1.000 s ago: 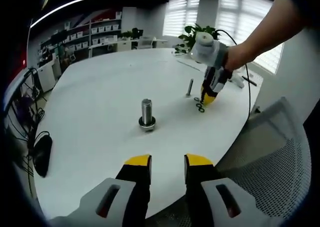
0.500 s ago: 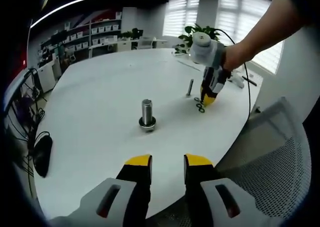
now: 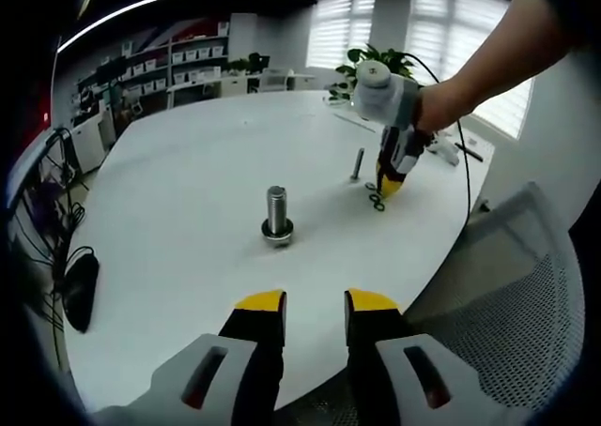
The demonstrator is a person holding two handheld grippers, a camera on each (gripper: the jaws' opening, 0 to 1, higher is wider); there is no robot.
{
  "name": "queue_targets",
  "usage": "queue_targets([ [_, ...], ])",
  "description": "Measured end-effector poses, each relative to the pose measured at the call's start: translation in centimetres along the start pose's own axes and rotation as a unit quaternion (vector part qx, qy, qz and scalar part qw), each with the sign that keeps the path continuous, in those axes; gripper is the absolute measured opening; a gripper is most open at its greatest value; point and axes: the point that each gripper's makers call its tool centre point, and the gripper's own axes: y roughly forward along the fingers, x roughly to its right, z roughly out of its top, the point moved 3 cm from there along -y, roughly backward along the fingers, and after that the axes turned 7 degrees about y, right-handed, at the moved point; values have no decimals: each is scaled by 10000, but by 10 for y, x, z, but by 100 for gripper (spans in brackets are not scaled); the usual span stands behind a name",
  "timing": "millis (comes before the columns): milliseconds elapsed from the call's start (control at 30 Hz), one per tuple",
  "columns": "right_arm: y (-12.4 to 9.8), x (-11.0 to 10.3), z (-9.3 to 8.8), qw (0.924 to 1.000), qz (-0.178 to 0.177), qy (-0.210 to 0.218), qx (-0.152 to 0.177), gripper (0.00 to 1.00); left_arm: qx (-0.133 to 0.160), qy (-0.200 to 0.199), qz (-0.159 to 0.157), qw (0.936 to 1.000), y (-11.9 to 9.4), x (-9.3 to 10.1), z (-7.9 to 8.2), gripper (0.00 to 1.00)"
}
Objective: Place the washer onto the threaded stud by aligning its center hole with the stud, sliding it down to the base, and recovering from edge contact or off-axis alignment until the washer reaches the visible bottom stop.
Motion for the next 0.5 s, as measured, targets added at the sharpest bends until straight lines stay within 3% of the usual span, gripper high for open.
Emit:
queue_targets([
  [500, 0, 0, 0, 9999, -114, 98, -37, 14, -12, -3, 2, 10000, 1, 0, -1, 22],
])
